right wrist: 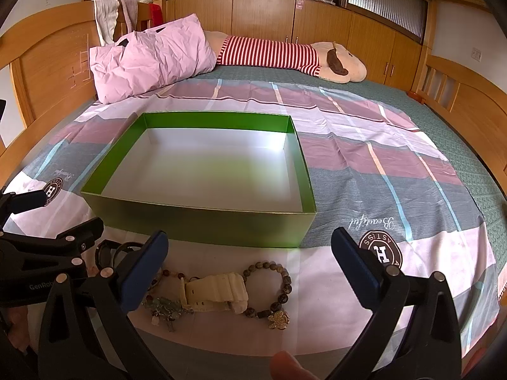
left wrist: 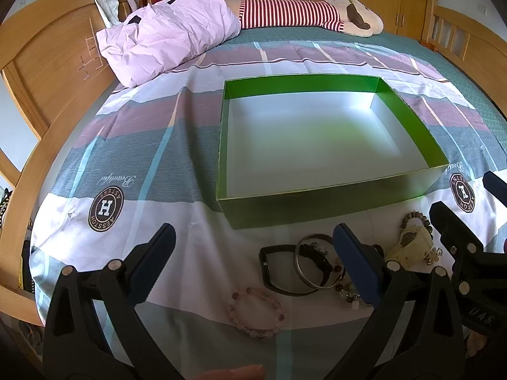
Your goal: Organize jewelry
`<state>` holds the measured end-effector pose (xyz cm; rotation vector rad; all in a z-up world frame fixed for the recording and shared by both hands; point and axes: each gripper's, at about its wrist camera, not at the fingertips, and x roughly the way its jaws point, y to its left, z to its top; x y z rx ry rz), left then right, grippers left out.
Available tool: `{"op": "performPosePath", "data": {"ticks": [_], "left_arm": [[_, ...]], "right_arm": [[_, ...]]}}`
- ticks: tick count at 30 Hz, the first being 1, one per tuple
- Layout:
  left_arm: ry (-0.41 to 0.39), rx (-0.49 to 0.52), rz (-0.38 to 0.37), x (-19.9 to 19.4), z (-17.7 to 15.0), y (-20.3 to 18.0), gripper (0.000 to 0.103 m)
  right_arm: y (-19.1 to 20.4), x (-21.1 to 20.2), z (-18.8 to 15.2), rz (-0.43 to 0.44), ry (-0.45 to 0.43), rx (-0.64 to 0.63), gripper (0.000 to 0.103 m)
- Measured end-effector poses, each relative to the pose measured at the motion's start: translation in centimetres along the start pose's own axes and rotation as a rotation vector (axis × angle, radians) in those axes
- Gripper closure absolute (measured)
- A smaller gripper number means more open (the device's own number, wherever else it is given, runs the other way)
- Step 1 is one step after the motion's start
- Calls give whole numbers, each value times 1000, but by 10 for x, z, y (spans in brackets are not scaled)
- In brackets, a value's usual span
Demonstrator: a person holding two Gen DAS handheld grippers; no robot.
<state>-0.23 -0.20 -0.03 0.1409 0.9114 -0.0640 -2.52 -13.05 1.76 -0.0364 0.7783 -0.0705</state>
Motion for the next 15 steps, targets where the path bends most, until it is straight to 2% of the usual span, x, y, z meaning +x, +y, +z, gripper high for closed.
{"op": "performPosePath", "data": {"ticks": [15], "left_arm": [[3, 4, 1, 1, -2, 0, 2]], "right_arm": [[1, 0, 0, -2, -3, -2, 1]]}}
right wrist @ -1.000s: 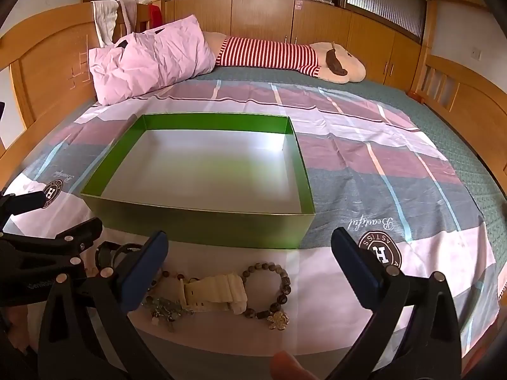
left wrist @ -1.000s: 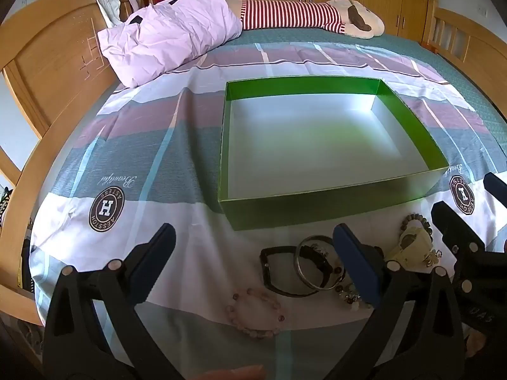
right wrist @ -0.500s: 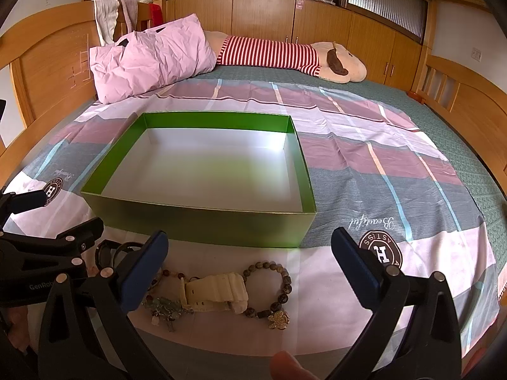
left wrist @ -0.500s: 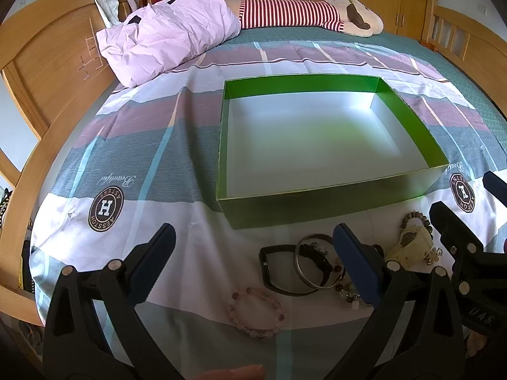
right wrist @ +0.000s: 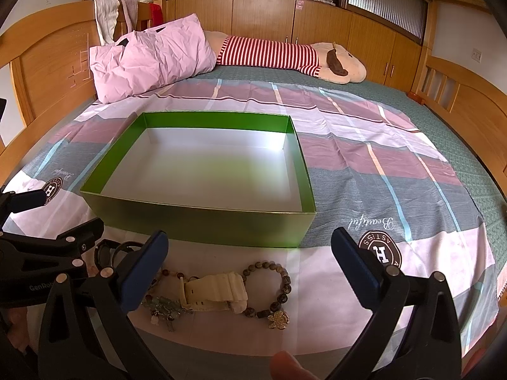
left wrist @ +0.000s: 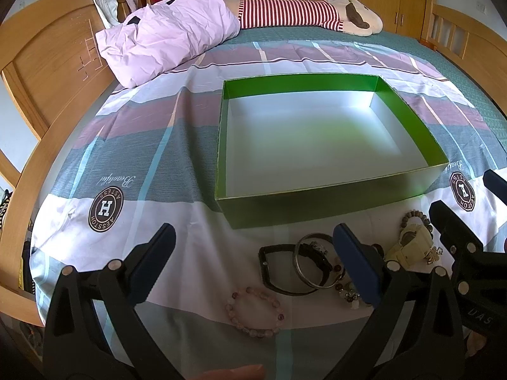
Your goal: Organize jewelry
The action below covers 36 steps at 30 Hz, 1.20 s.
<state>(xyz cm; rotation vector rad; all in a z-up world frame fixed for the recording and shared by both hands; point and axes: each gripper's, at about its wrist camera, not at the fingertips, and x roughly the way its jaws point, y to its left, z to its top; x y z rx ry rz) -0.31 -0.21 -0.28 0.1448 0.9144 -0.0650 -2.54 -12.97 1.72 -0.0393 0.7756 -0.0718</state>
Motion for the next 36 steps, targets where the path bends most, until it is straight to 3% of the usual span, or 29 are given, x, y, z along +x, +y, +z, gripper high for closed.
{"op": "performPosePath", "data": {"ticks": [36], "left_arm": [[5, 4, 2, 3, -2, -1, 2]], "right_arm": [[0, -1, 0, -2, -8, -13, 1]]}}
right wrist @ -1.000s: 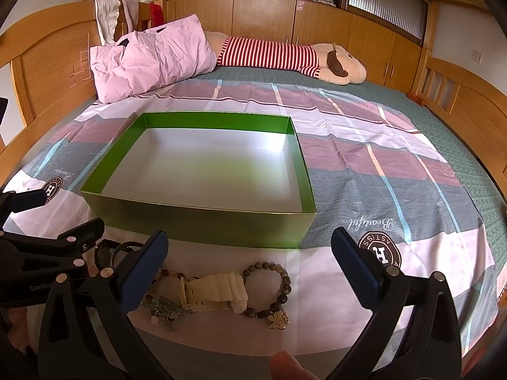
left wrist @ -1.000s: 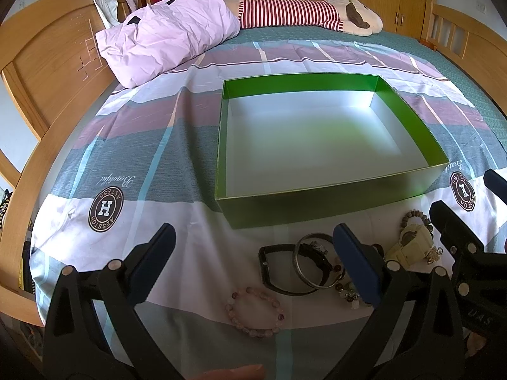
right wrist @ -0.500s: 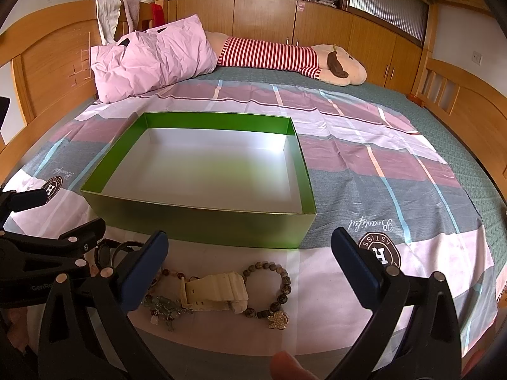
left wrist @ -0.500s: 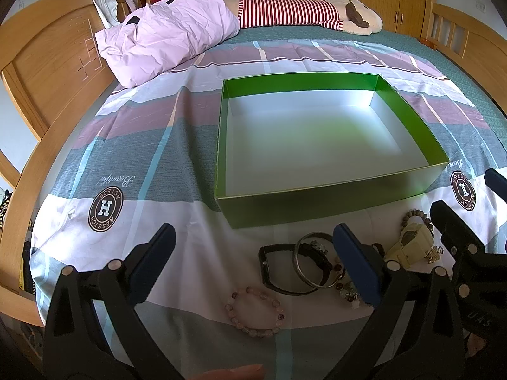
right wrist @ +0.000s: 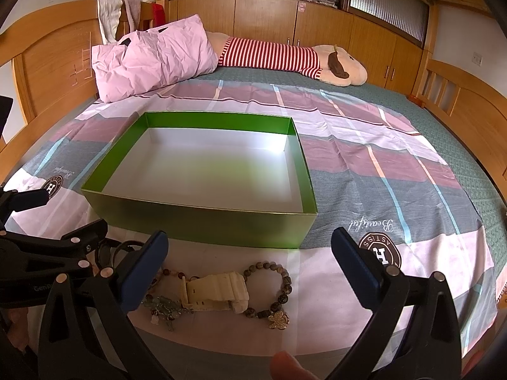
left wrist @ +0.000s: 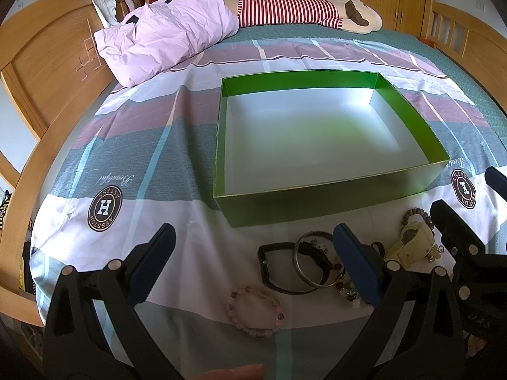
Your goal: Organize jewelry
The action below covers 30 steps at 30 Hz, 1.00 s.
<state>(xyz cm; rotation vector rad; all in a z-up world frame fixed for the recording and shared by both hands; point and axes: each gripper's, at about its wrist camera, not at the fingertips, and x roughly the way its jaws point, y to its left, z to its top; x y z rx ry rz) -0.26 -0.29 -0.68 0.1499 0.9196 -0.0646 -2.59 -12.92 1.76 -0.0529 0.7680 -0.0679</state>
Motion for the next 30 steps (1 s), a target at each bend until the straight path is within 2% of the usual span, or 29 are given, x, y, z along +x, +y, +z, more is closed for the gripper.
{"op": "performPosePath", "data": {"ticks": [30], "left_arm": [[8, 8, 2, 1, 1, 0, 2]], "right_arm": [[0, 0, -2, 2, -6, -4, 1]]}}
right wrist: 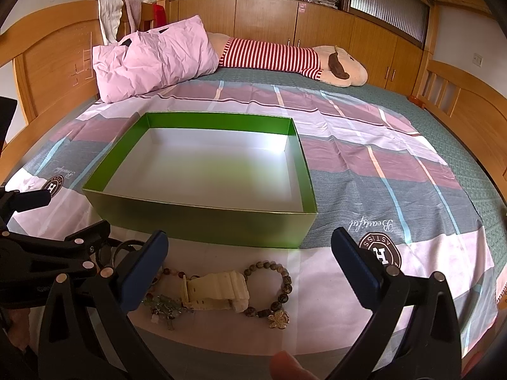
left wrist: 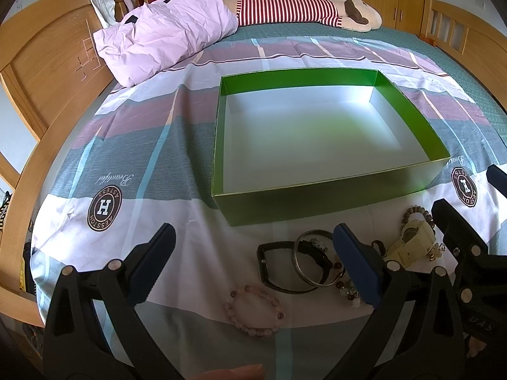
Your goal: Organize jewelry
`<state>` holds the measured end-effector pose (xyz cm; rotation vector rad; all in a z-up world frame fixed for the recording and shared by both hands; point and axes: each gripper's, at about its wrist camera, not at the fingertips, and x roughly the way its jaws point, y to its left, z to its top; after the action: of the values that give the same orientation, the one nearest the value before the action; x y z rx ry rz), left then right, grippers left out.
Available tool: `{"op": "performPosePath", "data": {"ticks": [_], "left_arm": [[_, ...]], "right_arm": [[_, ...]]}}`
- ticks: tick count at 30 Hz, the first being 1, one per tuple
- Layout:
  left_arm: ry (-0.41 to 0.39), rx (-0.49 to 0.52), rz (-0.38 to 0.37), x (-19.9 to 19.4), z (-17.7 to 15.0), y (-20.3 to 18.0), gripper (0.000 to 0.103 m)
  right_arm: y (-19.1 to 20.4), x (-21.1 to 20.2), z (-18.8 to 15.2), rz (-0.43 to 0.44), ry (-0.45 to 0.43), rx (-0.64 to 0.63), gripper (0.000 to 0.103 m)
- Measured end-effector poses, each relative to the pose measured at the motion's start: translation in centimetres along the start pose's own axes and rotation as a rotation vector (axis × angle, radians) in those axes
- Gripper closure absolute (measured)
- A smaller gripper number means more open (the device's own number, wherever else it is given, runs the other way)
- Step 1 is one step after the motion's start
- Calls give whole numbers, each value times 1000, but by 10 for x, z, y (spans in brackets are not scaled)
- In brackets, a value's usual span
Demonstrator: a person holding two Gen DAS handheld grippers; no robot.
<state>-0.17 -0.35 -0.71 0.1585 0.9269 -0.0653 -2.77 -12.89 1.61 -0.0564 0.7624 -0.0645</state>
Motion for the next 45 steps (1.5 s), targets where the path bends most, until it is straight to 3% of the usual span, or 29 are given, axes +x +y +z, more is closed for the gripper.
{"op": "performPosePath", "data": {"ticks": [17, 20, 25, 27, 30, 31, 32, 39, 41, 45], "left_arm": [[7, 10, 4, 2, -1, -1, 2], [-20, -3, 33, -1, 4, 8, 2], [23, -108, -27, 6, 16, 45, 3], [51, -129, -42, 10, 17, 54, 11], [108, -139, -96, 19, 16, 56, 34], [132, -134, -119, 22, 13, 53, 42], [151, -124, -136, 25, 11, 50, 43], [239, -13, -222, 38, -6, 16, 43], [263, -18, -209, 43, -8, 17, 44], [328, -100, -271, 58, -11, 26, 68]], "right_arm": [[0, 1, 0, -5, -2, -3, 1], [-4, 3, 3, -110, -16, -37, 1], [-29, 11, 9, -187, 35, -39, 1], [-34, 21, 1, -134, 114, -31, 8], [-32, 38, -13, 2, 248, -15, 43], [-32, 41, -17, 39, 270, -6, 48], [-29, 41, -21, 71, 279, 7, 52], [-19, 29, -21, 269, 274, 21, 53], [-10, 30, -22, 263, 292, -28, 53], [-1, 35, -25, 271, 290, -58, 50]]}}
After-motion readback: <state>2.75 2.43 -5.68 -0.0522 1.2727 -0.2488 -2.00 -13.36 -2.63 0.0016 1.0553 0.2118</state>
